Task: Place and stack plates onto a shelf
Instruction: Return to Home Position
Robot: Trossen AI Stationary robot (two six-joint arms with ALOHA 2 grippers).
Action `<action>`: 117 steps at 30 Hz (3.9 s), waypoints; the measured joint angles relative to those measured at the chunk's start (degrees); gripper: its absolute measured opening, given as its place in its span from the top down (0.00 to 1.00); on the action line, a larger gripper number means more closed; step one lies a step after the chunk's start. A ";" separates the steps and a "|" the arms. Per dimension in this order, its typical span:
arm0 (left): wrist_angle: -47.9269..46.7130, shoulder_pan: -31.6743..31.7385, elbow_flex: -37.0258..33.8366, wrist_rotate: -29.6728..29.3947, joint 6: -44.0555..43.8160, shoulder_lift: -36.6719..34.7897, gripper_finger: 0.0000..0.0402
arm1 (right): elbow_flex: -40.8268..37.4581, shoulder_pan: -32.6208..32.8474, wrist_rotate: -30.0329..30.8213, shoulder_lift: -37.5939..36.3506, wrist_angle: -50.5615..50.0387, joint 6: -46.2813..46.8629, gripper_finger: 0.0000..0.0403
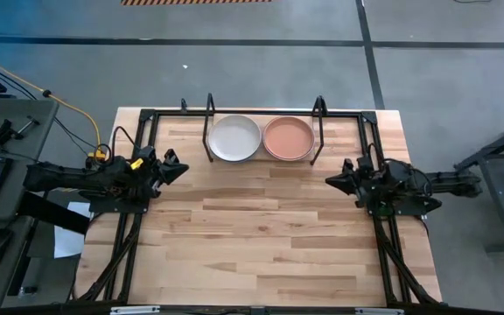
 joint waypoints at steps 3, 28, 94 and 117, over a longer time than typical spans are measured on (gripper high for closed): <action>-1.05 0.00 0.00 -0.03 0.02 -0.46 1.00 | 0.00 0.00 1.96 -2.69 -6.10 -1.33 1.00; -35.21 0.07 0.04 3.05 0.00 -15.57 1.00 | -3.69 -0.11 0.95 -1.52 -1.14 -20.00 1.00; -35.45 2.29 -0.07 5.32 33.39 -15.50 1.00 | -3.76 0.02 1.00 -1.90 -1.12 -5.42 1.00; -35.41 1.73 -0.07 5.32 23.93 -14.97 1.00 | -3.76 0.02 1.00 -1.90 -1.12 -5.42 1.00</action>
